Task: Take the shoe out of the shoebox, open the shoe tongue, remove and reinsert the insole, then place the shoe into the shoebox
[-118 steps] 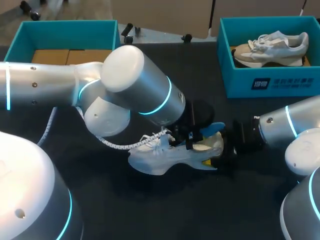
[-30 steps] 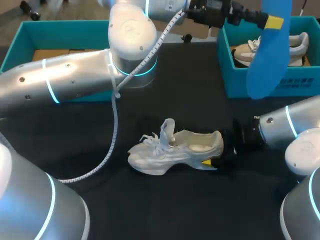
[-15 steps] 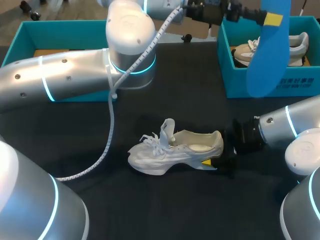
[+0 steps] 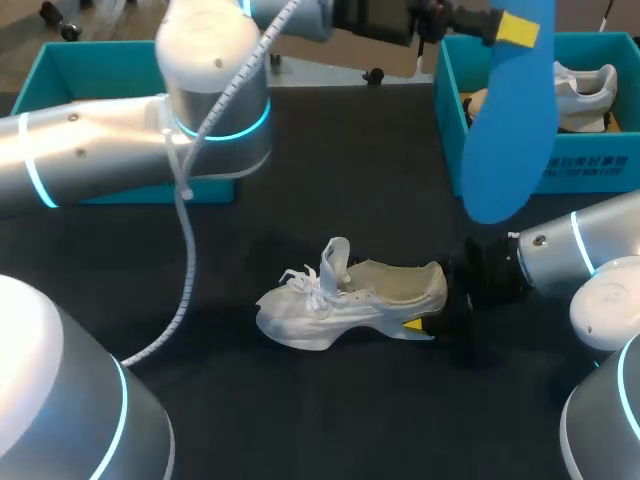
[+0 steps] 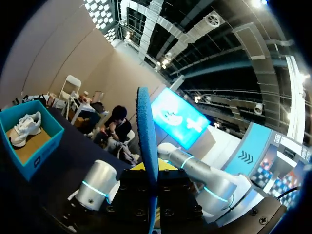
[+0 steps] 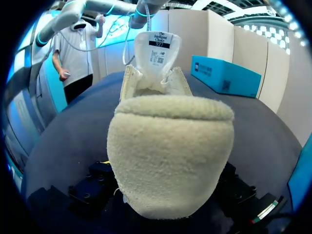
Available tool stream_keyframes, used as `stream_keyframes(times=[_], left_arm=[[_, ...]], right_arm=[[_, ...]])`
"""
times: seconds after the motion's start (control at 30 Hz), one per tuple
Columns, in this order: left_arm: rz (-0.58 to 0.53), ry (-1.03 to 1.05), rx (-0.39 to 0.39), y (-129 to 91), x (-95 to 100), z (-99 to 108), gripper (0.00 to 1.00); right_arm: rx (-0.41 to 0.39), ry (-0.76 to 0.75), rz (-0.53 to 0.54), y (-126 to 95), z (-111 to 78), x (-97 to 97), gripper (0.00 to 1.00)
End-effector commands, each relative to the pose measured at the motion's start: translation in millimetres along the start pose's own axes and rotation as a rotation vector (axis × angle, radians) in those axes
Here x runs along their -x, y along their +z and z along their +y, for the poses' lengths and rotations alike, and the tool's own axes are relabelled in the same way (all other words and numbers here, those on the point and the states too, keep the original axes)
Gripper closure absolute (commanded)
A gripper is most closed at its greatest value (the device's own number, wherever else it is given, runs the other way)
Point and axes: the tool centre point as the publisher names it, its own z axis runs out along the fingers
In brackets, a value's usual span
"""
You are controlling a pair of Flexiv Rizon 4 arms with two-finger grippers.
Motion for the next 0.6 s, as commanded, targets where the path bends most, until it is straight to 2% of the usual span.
stream_keyframes(times=[0.03, 0.27, 0.6], left_arm=[[0.002, -0.069, 0.000, -14.0, -10.9, 16.2, 1.00], [0.002, -0.180, 0.017, -22.9, -25.0, 42.6, 1.00], [-0.009, -0.217, -0.032, -37.3, -46.0, 76.5, 1.00]], right_arm=[[-0.003, 0.000, -0.001, 0.7, -3.3, 1.6, 1.00], [-0.003, 0.000, -0.001, 0.7, -3.3, 1.6, 1.00], [-0.003, 0.000, -0.001, 0.7, -3.3, 1.6, 1.00]])
